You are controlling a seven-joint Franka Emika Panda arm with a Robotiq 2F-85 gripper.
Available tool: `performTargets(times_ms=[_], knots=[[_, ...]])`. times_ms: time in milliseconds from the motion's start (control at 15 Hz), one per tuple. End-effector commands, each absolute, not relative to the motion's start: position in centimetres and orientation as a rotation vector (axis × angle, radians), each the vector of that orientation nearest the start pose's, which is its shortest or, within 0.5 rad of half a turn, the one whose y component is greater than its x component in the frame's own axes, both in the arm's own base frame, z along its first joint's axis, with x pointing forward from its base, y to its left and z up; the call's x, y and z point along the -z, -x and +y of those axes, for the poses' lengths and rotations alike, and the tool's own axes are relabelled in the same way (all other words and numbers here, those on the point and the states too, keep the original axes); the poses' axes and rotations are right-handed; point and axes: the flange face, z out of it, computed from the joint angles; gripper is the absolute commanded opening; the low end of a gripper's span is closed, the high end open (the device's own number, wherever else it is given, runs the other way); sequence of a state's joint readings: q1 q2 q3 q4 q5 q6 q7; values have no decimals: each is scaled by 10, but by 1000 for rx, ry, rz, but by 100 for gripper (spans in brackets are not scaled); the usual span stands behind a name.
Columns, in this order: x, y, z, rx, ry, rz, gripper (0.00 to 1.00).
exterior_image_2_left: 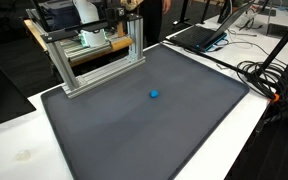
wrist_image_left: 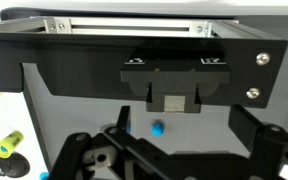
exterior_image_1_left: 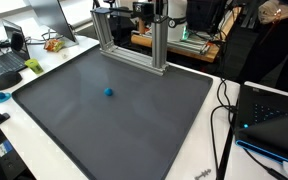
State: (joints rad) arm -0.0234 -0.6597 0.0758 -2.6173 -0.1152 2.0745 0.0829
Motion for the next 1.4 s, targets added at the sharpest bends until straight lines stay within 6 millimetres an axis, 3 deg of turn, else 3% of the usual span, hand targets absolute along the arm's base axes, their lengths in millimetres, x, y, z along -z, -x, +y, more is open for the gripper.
performTargets(times_ms=[0,133,1333], knots=[[-458,-357,14,208,3300,60,100],[-463,-359,15,183,3283,33,100],[-433,-360,8,64,3297,11,100]])
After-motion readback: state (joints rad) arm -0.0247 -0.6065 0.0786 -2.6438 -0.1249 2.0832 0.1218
